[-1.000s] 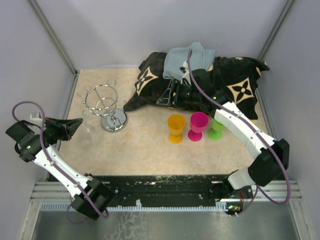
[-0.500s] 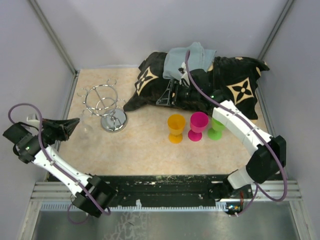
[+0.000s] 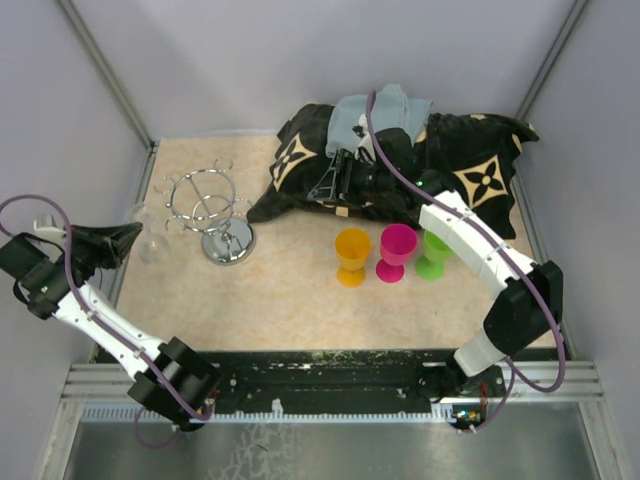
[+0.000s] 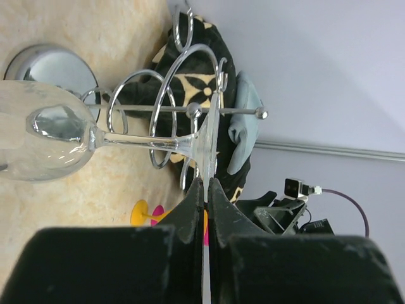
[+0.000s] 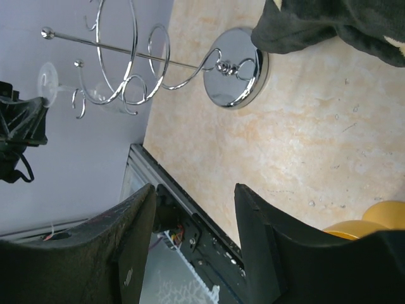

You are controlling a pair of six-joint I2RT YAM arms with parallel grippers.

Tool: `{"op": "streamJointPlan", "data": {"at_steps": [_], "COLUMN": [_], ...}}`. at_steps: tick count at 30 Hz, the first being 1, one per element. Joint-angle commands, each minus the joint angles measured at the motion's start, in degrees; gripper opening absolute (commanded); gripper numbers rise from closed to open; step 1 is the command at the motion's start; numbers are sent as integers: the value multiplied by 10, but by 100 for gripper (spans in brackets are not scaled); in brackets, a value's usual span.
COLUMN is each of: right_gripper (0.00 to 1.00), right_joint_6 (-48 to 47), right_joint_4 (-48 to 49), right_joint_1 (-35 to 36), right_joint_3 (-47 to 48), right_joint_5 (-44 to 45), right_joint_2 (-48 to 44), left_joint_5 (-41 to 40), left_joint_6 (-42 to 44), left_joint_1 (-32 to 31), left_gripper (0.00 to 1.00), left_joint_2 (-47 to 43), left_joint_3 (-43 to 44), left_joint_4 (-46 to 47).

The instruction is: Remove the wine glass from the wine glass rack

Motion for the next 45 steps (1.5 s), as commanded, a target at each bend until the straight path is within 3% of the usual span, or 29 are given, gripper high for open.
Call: {"op": "streamJointPlan", "data": {"at_steps": [1,14,28,45], "right_gripper": [53,53,53,53], "right_joint_6": [-13,-15,-30,-45], "right_joint_4": [19,3,-43,-82], "right_joint_1": [-6,-6,-32,-62], "right_joint_3": [50,101,118,148], "right_joint_5": [-8,3,55,87], "right_joint_2": [12,36,13,-1], "left_joint_5": [39,45,16,-105], "left_joint_6": [-1,69,158,407], "left_joint_1": [4,-45,-256,-451], "left_gripper": [0,0,0,0], "left_joint_2": [25,109,152,194], "left_joint_3": [51,196,308,453], "left_joint_4": [87,143,146,45]}}
